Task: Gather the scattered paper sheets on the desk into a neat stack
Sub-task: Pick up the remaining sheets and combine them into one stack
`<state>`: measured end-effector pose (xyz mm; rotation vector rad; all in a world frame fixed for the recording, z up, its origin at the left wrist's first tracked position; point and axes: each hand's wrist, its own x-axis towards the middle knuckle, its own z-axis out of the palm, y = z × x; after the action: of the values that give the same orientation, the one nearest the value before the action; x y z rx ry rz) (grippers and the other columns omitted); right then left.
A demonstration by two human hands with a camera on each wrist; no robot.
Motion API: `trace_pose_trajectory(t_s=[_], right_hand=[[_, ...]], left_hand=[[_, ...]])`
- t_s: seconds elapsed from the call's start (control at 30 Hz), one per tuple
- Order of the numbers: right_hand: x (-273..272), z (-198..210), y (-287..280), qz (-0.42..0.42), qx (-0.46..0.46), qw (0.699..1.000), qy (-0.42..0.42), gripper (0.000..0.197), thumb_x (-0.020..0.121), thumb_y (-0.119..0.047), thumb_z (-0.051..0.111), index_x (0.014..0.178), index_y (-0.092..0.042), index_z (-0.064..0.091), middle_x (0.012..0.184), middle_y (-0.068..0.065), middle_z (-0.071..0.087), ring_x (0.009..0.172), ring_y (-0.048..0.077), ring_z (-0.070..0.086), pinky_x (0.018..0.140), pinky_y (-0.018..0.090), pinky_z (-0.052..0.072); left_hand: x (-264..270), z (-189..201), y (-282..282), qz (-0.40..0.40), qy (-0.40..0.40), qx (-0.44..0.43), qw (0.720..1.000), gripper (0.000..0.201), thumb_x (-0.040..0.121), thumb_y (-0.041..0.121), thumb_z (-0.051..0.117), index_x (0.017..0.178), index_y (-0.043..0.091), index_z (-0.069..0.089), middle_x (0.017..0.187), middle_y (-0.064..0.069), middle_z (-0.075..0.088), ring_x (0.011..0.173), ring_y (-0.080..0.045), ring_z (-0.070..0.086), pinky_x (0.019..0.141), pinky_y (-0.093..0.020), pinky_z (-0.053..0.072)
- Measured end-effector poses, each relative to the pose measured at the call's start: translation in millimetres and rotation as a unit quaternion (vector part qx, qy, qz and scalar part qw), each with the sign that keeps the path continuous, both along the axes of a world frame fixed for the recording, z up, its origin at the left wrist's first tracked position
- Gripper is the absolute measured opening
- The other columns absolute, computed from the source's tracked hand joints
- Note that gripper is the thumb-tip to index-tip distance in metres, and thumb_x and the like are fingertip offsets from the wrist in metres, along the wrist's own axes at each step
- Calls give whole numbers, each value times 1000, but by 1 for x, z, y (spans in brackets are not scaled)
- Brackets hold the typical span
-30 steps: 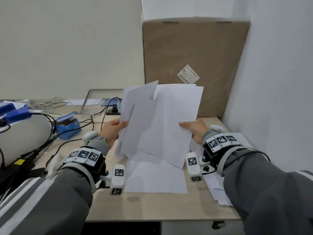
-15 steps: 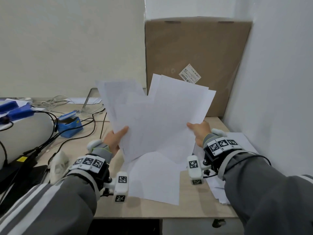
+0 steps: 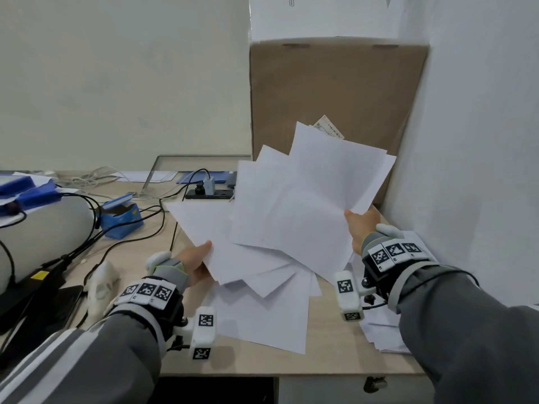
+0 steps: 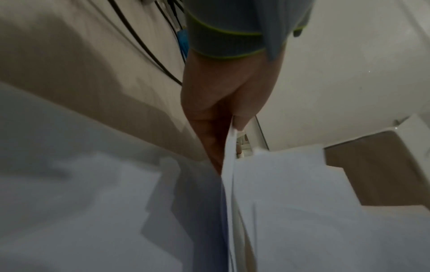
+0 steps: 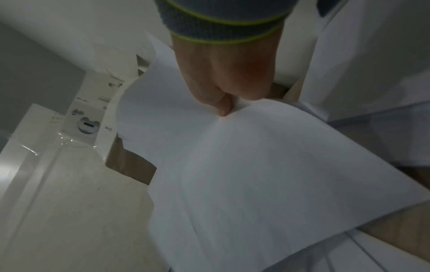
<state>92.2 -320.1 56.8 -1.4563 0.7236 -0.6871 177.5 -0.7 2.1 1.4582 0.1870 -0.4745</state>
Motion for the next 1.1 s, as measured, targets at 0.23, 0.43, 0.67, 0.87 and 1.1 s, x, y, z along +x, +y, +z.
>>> trace_pose_trajectory(t_s=[0.23,0.43,0.67,0.87,1.1], right_hand=[[-8,10,-6,6,-3,1000,7,33,88,-15,59,120,-9,56,114,9,64,96,30,59,91,39,50],[-15,11,6,36,30,999,-25,36,90,-9,57,126,-4,51,109,8,60,93,25,55,81,29,43],[-16,-6,24,66,61,995,-36,30,89,0,55,117,-8,58,103,9,62,91,26,59,85,35,49],[-25,-22,27,104,72,992,6,35,88,-5,62,123,-5,58,115,12,65,103,33,62,95,46,50],[-32,-28,24,125,77,989,23,33,89,-11,64,121,-3,59,117,16,66,99,34,63,95,49,50]], left_hand=[[22,-32,10,-5,0,138,990,72,72,54,70,126,9,55,119,-15,65,104,-37,62,82,-53,56],[-9,34,-8,29,-138,198,970,58,95,44,48,141,11,42,145,-10,45,131,-28,42,109,-42,32],[-52,40,-20,-142,-118,-81,980,89,60,83,49,132,32,48,131,5,57,123,-20,52,107,-45,37],[-42,39,-31,66,-168,-78,980,50,91,32,61,136,17,47,131,-5,59,99,-22,61,86,-38,48],[-31,46,-24,151,-137,-111,973,54,93,25,58,142,11,38,132,-9,53,103,-28,56,87,-40,48]])
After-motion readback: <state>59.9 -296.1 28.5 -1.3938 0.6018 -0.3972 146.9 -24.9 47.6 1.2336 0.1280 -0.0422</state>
